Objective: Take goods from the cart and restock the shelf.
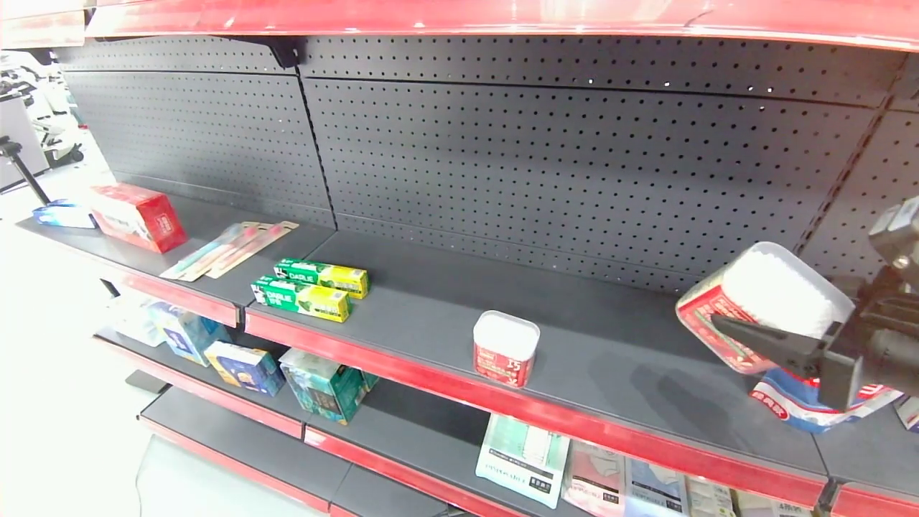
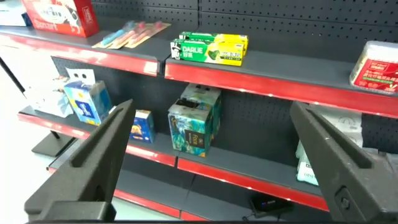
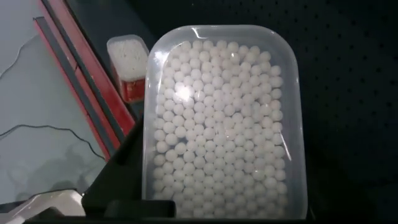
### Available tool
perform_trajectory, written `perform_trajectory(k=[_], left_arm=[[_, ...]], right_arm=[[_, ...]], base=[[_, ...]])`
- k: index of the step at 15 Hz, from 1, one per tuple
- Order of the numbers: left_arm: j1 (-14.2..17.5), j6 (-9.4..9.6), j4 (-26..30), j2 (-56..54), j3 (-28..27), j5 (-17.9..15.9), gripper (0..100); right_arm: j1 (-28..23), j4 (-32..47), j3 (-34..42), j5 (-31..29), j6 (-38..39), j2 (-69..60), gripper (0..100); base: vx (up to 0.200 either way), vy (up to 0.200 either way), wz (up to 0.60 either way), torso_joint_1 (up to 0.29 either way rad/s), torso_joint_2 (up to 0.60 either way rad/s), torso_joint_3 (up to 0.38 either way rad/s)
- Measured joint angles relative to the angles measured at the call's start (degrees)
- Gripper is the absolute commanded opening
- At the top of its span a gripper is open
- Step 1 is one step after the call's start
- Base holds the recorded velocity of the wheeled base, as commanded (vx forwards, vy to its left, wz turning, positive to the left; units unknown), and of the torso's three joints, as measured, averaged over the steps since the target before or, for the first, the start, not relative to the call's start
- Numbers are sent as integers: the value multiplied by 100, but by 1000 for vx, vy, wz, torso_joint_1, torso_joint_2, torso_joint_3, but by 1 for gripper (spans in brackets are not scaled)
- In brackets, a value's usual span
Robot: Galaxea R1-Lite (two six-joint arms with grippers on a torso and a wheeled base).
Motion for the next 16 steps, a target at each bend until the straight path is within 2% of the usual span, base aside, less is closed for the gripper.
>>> perform_trajectory(k=[1, 2, 3, 5, 6, 9, 16], left_arm=[[0, 16, 0, 0, 0, 35, 100], [0, 33, -13, 0, 0, 284, 100], [0, -32, -22, 0, 2, 610, 100], [0, -341, 6, 0, 7, 906, 100], [0, -410, 17, 0, 7, 935, 100], [0, -385, 128, 0, 7, 711, 100], [0, -374, 180, 0, 7, 684, 100]], right_arm=[[0, -361, -13, 15, 102, 301, 0], [-9, -638, -29, 69, 236, 594, 0], [-37, -870, -46, 193, 345, 894, 0], [-100, -1380, -74, 468, 452, 1464, 0], [-121, -1624, -85, 518, 457, 1713, 0], [-135, -1998, -179, 573, 446, 2313, 0], [-193, -2004, -749, 1057, 323, 3198, 0]], base=[[0, 0, 0, 0, 0, 0], [0, 0, 0, 0, 0, 0], [0, 0, 0, 0, 0, 0], [0, 0, 0, 0, 0, 0], [0, 0, 0, 0, 0, 0], [0, 0, 0, 0, 0, 0], [0, 0, 0, 0, 0, 0]])
